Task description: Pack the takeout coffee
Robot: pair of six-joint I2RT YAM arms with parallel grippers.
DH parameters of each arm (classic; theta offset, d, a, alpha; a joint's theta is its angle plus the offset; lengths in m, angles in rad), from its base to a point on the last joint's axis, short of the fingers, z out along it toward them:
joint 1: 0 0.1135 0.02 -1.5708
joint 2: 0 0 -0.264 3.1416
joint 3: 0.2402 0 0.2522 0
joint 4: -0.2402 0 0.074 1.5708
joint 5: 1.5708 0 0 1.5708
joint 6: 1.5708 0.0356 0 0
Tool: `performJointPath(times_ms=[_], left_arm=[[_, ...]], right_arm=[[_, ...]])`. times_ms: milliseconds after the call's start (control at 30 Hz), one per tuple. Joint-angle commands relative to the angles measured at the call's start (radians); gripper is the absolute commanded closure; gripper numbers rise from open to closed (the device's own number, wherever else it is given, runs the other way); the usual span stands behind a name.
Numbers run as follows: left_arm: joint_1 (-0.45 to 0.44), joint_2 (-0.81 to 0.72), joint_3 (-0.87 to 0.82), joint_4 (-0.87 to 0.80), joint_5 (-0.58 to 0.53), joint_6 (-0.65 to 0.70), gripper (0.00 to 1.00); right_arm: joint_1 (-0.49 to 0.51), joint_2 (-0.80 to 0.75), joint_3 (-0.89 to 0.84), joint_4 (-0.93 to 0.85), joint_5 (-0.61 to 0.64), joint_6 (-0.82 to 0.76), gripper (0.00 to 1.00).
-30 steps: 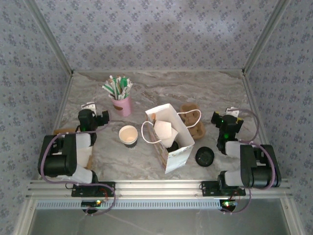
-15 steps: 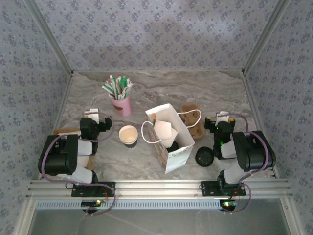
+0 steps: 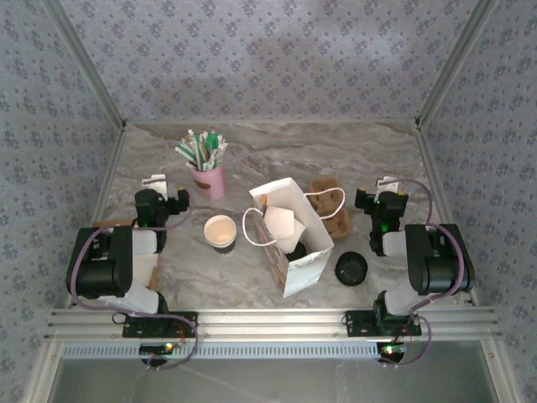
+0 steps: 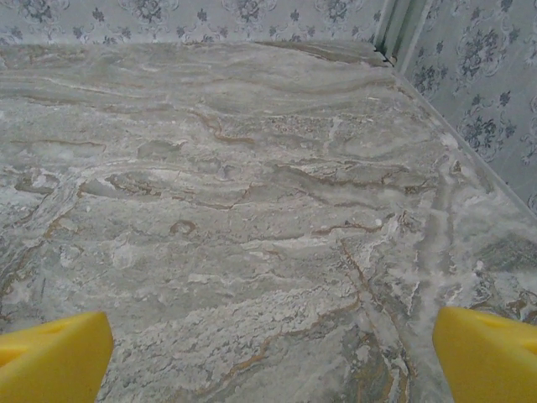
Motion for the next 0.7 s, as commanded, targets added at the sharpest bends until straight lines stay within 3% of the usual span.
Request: performJointPath(times_ms=[0,667], left_arm=[[-0.004,0.009,0.007,-0.006,-0.011,-0.011,0.01],[-0.004,0.009,0.009,-0.007,-0.012,-0.011,0.01]], right_arm=[[0.006,-0.012,0.004,-0.01,0.0,0.012,0.0],[0.004,-0.01,0.006,-0.014,-0.007,0.012,0.0]])
